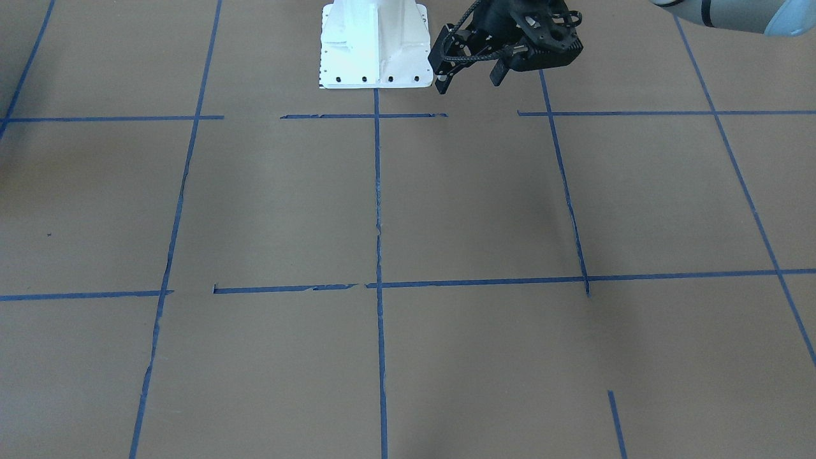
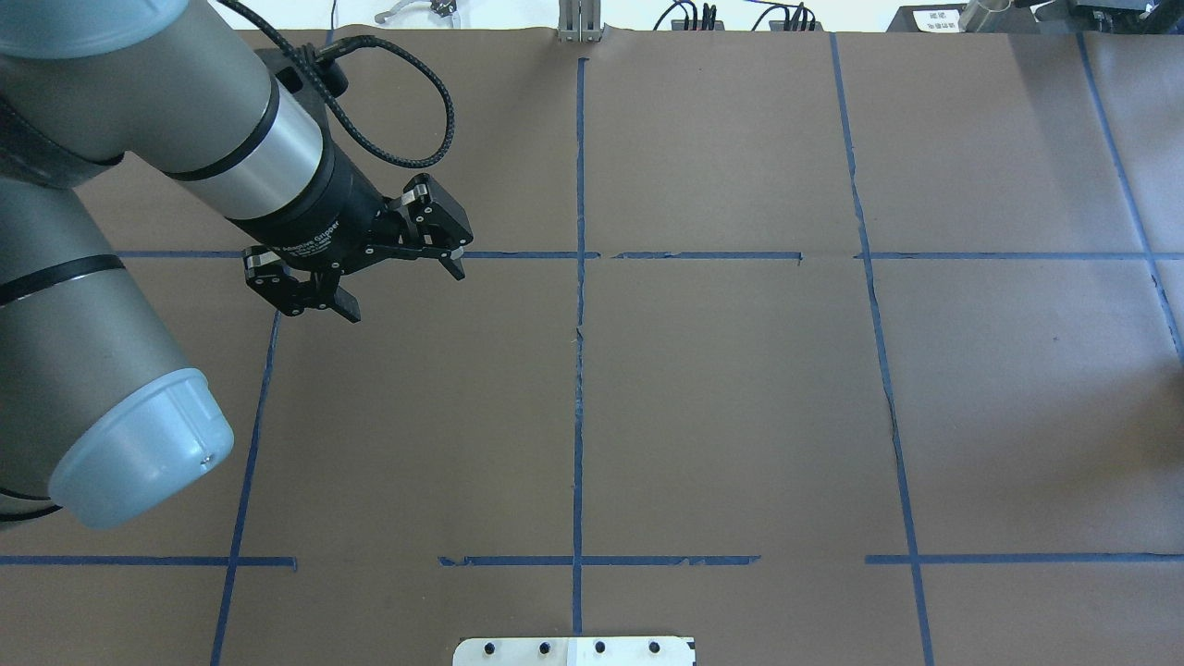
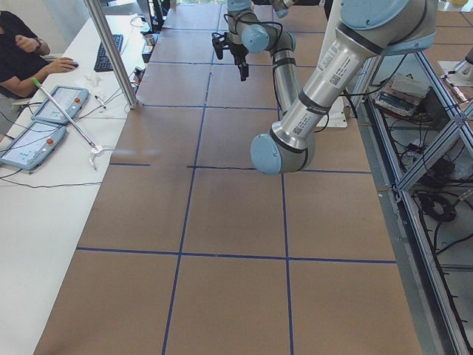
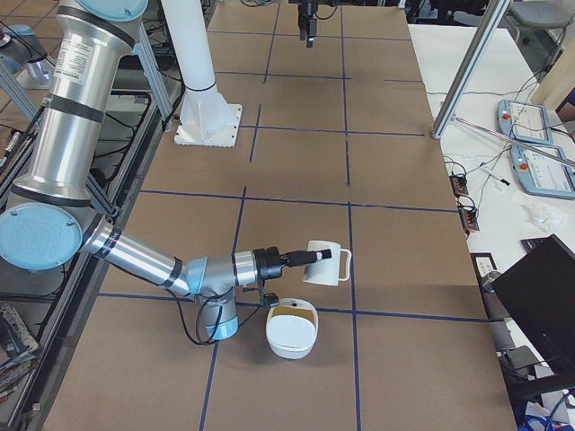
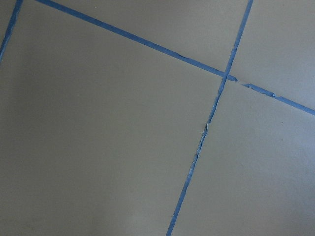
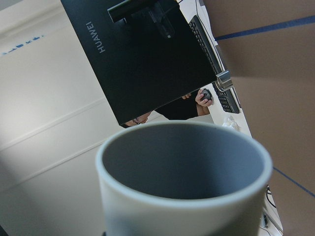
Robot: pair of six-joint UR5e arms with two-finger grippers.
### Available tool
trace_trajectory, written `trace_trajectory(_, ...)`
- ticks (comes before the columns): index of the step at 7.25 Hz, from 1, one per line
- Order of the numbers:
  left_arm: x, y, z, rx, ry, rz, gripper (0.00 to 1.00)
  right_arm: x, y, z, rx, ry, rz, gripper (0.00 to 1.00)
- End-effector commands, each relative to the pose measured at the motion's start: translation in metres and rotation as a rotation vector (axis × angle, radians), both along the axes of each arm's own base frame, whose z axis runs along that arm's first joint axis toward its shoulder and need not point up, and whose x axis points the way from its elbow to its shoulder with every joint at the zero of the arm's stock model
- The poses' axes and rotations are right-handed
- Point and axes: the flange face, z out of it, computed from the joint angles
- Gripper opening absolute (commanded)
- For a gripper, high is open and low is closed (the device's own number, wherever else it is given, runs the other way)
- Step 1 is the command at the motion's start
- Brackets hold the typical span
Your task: Left arm hands cup to right arm to dump lemon
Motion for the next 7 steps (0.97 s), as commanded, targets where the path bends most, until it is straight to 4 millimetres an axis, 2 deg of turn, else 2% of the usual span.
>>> trace_trajectory(1, 0.000, 0.000, 0.000, 0.002, 0.001, -0.001, 1.00, -0.046, -0.076, -0.069, 0.020, 0.280, 0.018, 0.01)
trace_trajectory(2, 0.000, 0.000, -0.002, 0.003, 0.002, 0.001, 1.00, -0.076, -0.108, -0.099, 0.074, 0.419, 0.017, 0.01)
trace_trajectory(3, 0.004, -0.002, -0.003, 0.005, 0.002, 0.006, 1.00, -0.122, -0.129, -0.126, 0.166, 0.685, 0.004, 0.01)
trace_trajectory(4, 0.004, -0.006, -0.006, 0.031, -0.008, -0.019, 1.00, -0.166, -0.141, -0.140, 0.207, 0.962, 0.025, 0.01)
trace_trajectory(5, 0.007, -0.013, -0.010, 0.052, -0.018, -0.045, 1.00, -0.228, -0.145, -0.170, 0.247, 1.177, 0.076, 0.00)
trace_trajectory(6, 0.012, -0.018, -0.017, 0.055, -0.017, -0.045, 1.00, -0.290, -0.144, -0.195, 0.255, 1.357, 0.052, 0.01)
trace_trajectory(7, 0.020, -0.029, -0.027, 0.074, -0.020, -0.066, 1.00, -0.353, -0.137, -0.239, 0.250, 1.519, -0.007, 0.01)
